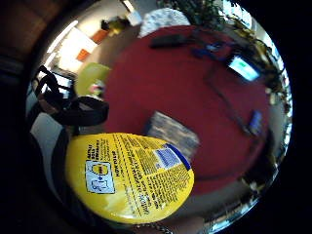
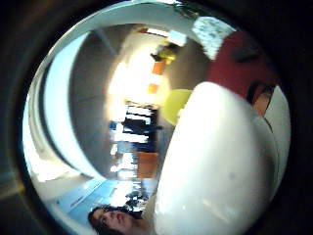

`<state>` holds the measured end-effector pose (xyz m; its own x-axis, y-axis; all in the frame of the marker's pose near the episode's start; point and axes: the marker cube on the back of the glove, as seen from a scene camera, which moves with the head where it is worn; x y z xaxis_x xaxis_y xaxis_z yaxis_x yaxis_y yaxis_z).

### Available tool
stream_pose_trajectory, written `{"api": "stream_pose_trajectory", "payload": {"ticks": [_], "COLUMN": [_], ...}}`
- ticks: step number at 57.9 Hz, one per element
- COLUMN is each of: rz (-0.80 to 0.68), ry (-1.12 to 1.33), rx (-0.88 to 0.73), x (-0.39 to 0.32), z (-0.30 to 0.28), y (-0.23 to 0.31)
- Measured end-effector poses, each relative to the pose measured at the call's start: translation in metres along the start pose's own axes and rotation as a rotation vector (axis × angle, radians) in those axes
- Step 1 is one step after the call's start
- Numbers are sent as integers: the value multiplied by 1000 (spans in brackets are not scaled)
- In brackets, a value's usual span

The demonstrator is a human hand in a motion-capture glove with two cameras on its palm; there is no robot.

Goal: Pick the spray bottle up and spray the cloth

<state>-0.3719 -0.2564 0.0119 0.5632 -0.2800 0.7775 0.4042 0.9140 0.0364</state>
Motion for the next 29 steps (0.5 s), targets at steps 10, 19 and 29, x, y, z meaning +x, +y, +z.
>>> {"api": "stream_pose_trajectory", "payload": {"ticks": [10,19,29], "rz": [-54,-89,-95], "ry": [-344,-337,-341], "rx": [113,105,136], "x": [12,29,39], "z": [66,127,145], "y": [-44,-50,-55]}}
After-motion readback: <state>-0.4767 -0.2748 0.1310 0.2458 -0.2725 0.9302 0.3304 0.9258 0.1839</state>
